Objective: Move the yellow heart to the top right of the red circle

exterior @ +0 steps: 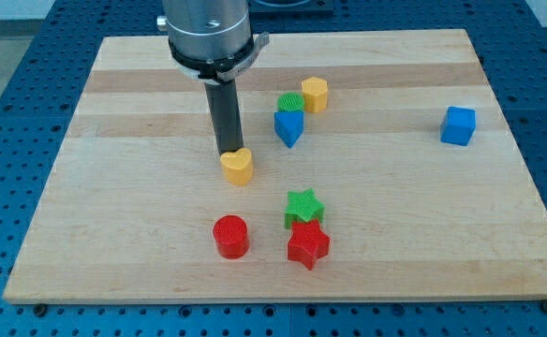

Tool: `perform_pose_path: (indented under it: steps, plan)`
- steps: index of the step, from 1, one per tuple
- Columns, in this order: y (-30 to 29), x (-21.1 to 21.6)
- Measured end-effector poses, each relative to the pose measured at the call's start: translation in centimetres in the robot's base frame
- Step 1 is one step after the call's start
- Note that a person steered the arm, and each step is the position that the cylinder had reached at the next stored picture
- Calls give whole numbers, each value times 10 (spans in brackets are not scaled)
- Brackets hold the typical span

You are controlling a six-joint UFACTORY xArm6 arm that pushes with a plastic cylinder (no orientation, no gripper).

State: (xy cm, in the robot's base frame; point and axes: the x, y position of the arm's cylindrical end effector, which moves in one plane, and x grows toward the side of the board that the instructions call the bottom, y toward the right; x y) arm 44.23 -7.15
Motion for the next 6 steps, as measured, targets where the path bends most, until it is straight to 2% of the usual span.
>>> perform_pose_path:
  steps: [3, 6]
  plan:
    - [1, 43]
    - [9, 65]
